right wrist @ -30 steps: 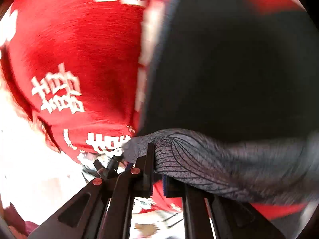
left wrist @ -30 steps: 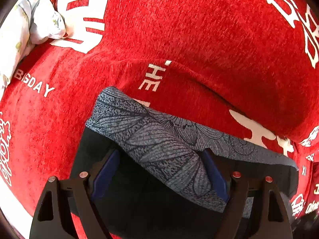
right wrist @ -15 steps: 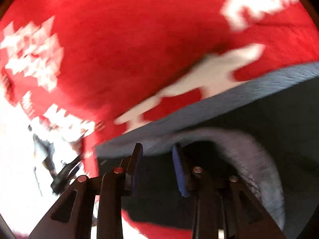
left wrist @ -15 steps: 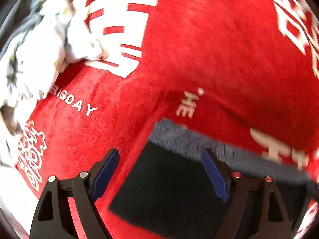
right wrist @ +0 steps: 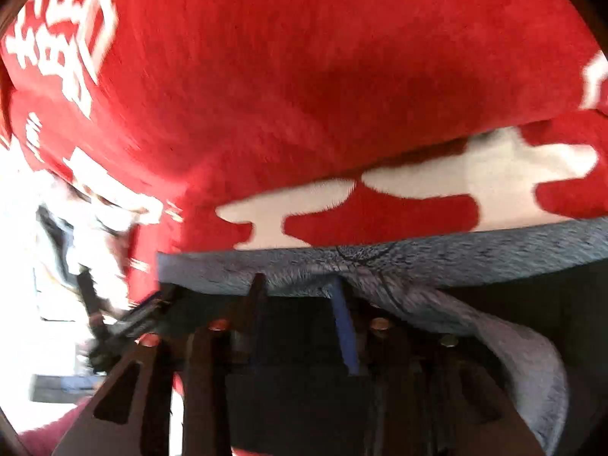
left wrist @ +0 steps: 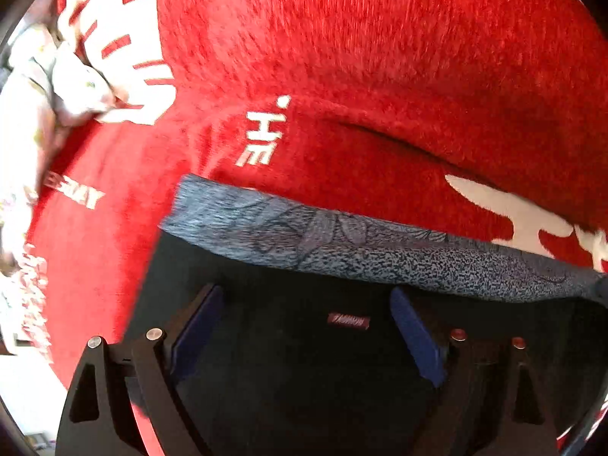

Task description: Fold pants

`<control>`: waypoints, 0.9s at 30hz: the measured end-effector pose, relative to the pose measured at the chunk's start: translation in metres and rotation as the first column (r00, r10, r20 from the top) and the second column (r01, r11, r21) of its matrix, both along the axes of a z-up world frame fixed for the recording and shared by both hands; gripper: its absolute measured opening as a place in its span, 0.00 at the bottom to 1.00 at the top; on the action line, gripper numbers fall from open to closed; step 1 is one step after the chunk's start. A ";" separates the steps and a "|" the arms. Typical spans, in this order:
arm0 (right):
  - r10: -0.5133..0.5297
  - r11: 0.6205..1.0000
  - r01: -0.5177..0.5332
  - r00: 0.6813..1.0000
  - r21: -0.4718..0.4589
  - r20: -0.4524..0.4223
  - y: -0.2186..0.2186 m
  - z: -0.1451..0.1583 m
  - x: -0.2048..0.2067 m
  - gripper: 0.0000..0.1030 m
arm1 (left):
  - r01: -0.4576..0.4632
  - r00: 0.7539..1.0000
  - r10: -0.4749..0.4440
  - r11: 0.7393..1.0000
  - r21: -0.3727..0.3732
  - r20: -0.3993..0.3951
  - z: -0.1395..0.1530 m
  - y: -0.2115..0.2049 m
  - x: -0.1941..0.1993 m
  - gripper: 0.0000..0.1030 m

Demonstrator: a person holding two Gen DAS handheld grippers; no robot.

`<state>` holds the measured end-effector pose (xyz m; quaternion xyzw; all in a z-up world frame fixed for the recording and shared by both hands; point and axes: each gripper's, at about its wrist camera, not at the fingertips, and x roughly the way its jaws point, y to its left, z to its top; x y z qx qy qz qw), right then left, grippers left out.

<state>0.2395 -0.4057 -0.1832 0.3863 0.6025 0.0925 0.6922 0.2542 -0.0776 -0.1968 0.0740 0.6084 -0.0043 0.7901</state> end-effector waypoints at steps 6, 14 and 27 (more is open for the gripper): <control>-0.010 0.995 0.009 1.000 0.102 0.006 -0.031 0.039 -0.067 0.63 | 0.126 0.992 -0.126 0.992 -0.007 -0.029 0.033 -0.031 -0.059 0.88; -0.163 0.984 0.170 0.981 0.055 -0.109 -0.067 0.054 -0.200 0.63 | 0.303 0.940 -0.322 0.940 -0.156 -0.114 0.042 -0.122 -0.141 0.88; -0.527 0.826 0.560 0.808 0.067 -0.263 -0.100 0.007 -0.406 0.63 | 0.452 0.813 -0.567 0.760 -0.467 -0.134 0.031 -0.269 -0.205 0.88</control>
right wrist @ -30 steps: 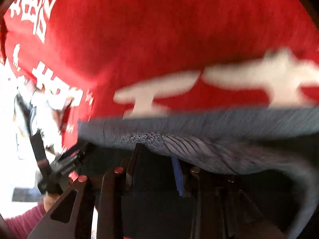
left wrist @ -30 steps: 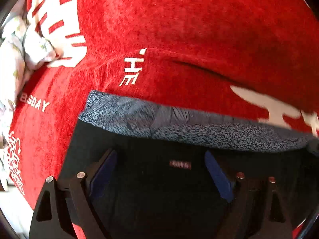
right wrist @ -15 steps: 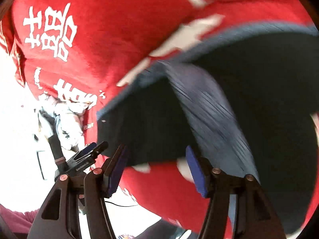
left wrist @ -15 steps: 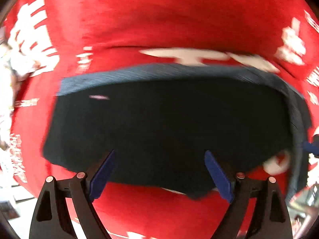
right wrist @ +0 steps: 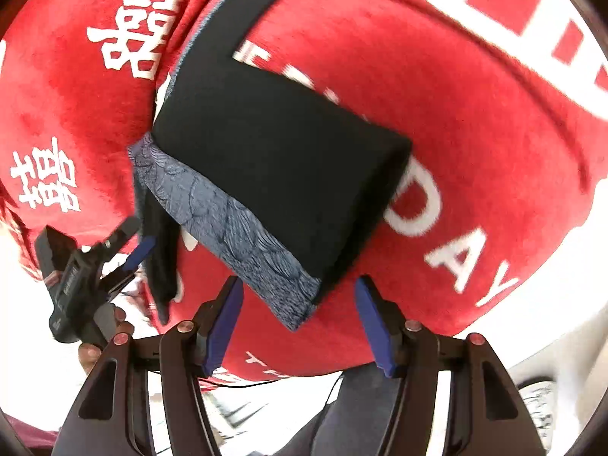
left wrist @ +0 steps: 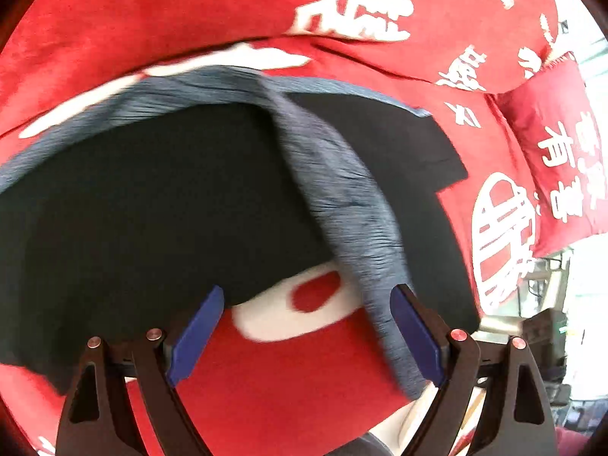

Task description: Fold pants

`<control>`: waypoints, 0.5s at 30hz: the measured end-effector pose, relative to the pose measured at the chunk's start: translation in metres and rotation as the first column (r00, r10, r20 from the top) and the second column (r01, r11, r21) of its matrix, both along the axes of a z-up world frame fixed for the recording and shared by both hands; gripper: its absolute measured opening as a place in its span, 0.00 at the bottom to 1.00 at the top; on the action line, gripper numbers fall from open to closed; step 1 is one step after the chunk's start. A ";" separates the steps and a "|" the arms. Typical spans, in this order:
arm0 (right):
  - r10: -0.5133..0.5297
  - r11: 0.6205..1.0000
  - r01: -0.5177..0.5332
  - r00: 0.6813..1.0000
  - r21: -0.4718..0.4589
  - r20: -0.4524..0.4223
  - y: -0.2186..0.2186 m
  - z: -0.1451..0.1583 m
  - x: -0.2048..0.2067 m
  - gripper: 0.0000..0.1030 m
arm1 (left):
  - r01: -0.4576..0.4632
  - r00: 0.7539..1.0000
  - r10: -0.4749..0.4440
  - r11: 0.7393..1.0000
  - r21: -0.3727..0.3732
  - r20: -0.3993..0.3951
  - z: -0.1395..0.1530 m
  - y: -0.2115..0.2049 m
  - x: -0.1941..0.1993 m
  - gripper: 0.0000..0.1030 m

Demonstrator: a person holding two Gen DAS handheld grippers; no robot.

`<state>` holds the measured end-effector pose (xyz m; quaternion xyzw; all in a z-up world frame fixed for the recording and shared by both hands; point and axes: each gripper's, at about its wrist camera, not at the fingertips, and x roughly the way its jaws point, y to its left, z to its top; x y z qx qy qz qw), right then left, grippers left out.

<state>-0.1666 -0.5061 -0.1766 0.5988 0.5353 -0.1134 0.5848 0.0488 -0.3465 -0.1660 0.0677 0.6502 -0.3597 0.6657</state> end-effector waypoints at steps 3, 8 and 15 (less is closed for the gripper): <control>-0.054 0.993 0.045 0.996 0.105 0.078 0.008 -0.021 0.000 0.65 | 0.017 1.000 -0.017 1.000 0.004 -0.014 -0.011 -0.016 -0.008 0.88; -0.142 0.963 0.110 0.983 0.248 0.117 0.008 -0.035 -0.001 0.62 | 0.003 0.994 -0.001 1.000 0.012 -0.108 -0.035 -0.037 -0.012 0.86; -0.112 0.943 0.051 0.980 0.330 0.166 -0.021 -0.018 0.030 0.11 | -0.019 0.988 0.020 1.000 0.009 -0.153 -0.025 -0.064 -0.008 0.34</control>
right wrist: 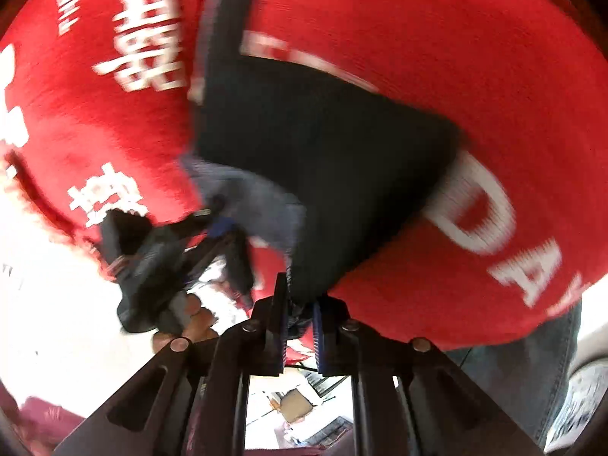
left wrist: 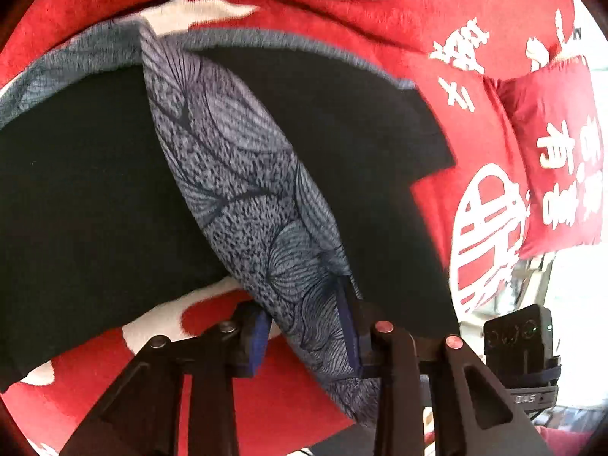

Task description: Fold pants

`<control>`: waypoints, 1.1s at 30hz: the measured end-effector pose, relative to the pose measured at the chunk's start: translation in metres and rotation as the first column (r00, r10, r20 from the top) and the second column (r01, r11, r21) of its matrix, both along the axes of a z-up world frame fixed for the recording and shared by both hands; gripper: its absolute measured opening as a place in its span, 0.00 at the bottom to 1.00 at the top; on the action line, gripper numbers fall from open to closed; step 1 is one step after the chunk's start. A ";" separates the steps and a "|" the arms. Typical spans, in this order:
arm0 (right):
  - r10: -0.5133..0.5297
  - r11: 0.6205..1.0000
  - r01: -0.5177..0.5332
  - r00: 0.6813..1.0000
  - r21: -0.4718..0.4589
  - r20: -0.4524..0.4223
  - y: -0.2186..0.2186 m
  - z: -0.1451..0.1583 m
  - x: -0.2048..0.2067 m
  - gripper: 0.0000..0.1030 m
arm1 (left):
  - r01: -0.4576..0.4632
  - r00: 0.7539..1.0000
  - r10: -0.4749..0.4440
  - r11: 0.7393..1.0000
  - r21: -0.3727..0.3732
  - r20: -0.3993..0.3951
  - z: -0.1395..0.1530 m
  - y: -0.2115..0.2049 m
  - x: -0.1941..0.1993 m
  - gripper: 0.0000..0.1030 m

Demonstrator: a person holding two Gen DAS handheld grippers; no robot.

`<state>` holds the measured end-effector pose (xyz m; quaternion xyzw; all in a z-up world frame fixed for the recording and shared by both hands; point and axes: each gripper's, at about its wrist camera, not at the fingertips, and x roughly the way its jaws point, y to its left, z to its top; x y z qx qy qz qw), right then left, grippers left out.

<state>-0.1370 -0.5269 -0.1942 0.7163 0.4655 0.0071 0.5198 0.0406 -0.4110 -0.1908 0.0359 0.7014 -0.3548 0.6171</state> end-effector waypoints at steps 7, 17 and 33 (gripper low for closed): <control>-0.010 0.999 0.019 0.985 -0.049 0.173 -0.093 0.045 0.087 0.11 | -0.029 0.987 0.031 0.999 -0.018 0.160 0.047 -0.044 0.043 0.36; 0.044 0.963 -0.037 0.999 -0.268 0.021 -0.215 0.019 0.194 0.30 | -0.159 0.911 0.131 0.987 0.039 0.391 0.066 -0.065 0.120 0.81; 0.001 0.943 -0.057 0.986 -0.329 -0.165 -0.204 -0.023 0.113 0.07 | -0.172 0.944 0.071 0.939 0.297 0.322 0.000 -0.009 0.085 0.81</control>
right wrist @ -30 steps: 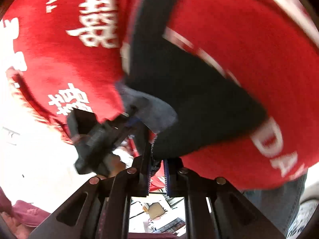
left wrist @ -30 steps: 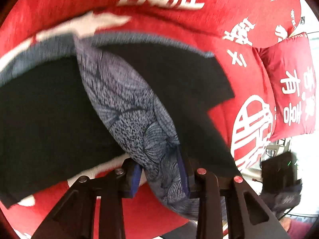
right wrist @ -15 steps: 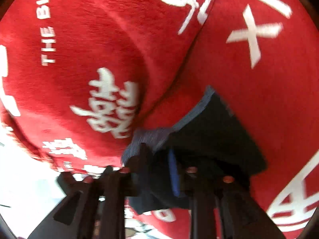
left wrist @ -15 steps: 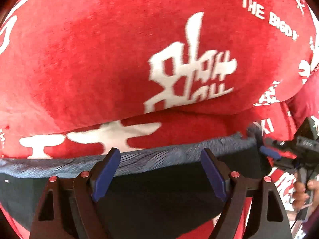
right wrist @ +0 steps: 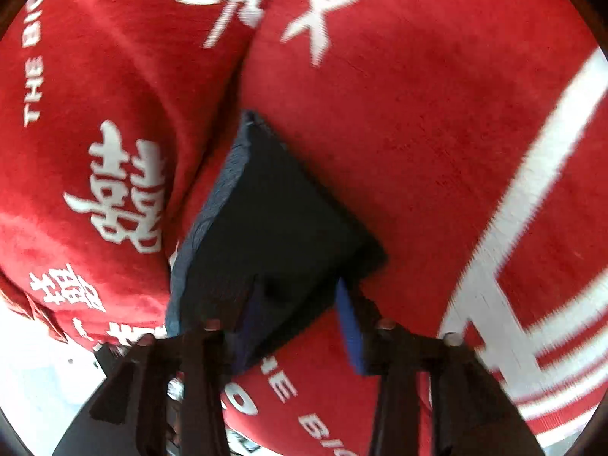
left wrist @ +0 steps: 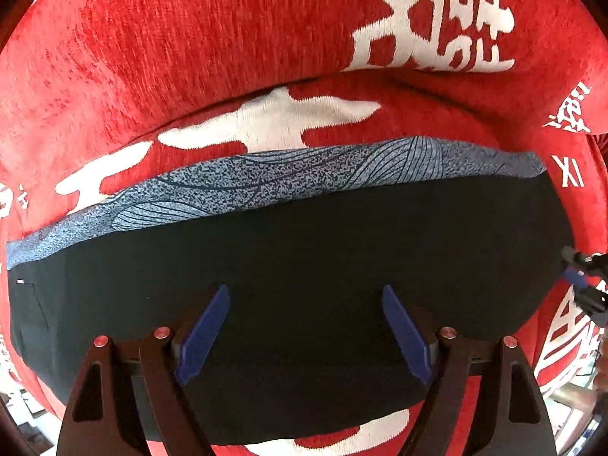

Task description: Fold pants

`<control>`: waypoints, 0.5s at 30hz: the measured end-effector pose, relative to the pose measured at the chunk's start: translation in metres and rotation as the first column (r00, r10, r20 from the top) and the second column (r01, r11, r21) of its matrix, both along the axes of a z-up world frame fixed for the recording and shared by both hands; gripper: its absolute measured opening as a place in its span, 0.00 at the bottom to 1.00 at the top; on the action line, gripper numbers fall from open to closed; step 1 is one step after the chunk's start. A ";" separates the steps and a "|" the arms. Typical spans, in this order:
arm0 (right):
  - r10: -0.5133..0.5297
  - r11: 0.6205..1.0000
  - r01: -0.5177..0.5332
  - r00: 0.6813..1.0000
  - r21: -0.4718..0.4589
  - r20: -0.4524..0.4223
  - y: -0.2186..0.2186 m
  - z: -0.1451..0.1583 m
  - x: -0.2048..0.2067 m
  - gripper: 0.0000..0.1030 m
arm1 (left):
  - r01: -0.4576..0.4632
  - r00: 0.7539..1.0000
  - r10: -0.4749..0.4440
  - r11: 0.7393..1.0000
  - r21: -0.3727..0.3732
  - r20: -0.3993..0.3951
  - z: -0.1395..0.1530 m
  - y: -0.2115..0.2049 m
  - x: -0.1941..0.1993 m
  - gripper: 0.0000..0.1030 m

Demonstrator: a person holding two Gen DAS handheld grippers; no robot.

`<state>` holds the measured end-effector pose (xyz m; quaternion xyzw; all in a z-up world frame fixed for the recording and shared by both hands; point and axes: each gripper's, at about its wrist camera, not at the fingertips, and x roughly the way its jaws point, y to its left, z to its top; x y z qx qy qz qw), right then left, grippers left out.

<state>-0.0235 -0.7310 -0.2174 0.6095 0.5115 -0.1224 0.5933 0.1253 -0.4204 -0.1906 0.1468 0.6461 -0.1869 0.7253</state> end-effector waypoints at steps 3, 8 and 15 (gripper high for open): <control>-0.026 1.000 0.026 0.998 -0.005 0.062 -0.005 0.009 0.002 0.07 | 0.010 1.000 -0.010 1.000 -0.009 0.020 0.006 0.000 0.000 0.81; 0.116 0.991 -0.120 0.991 -0.065 -0.067 0.006 0.009 -0.012 0.18 | -0.005 1.000 0.006 1.000 0.009 -0.021 -0.004 0.009 -0.001 0.82; -0.020 0.999 0.019 1.000 0.029 0.024 0.004 -0.005 -0.032 0.62 | 0.004 1.000 -0.004 1.000 0.005 -0.011 -0.007 0.005 0.010 0.82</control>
